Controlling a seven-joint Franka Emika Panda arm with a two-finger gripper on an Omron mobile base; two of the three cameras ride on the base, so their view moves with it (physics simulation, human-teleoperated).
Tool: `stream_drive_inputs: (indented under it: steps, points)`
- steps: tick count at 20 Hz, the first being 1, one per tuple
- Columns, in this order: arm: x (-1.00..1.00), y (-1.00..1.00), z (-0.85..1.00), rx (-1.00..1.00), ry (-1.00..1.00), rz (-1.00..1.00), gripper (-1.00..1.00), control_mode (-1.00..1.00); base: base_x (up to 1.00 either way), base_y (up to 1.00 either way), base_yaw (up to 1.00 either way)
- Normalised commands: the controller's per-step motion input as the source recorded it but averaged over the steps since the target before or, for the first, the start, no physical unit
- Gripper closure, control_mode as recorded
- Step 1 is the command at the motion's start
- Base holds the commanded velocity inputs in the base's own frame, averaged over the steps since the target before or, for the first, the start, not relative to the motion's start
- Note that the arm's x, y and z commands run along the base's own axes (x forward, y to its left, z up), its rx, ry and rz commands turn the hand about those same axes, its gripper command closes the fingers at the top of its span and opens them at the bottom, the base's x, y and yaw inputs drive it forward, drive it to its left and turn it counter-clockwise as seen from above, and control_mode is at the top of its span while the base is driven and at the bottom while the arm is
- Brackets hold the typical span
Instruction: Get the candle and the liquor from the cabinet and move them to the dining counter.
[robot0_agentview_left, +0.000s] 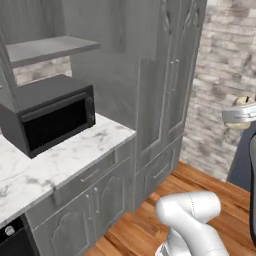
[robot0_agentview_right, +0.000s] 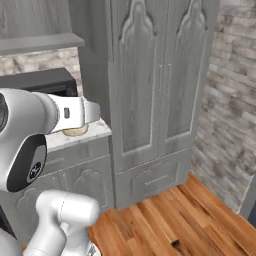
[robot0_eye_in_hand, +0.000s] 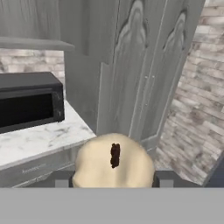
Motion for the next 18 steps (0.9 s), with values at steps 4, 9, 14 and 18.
stream_drive_inputs:
  steps: [4,9,14,18]
  points:
    - [0.0,0.0,0.0,0.0,0.0,0.0,1.0,1.0,-0.23,-0.33,-0.57]
    - [0.0,0.0,0.0,0.0,0.0,0.0,1.0,1.0,-0.17,-0.32,-0.57]
    - [0.0,0.0,0.0,0.0,0.0,0.0,1.0,1.0,-0.08,-0.35,-0.58]
    - [0.0,0.0,0.0,0.0,0.0,0.0,1.0,1.0,-0.04,-0.21,-0.61]
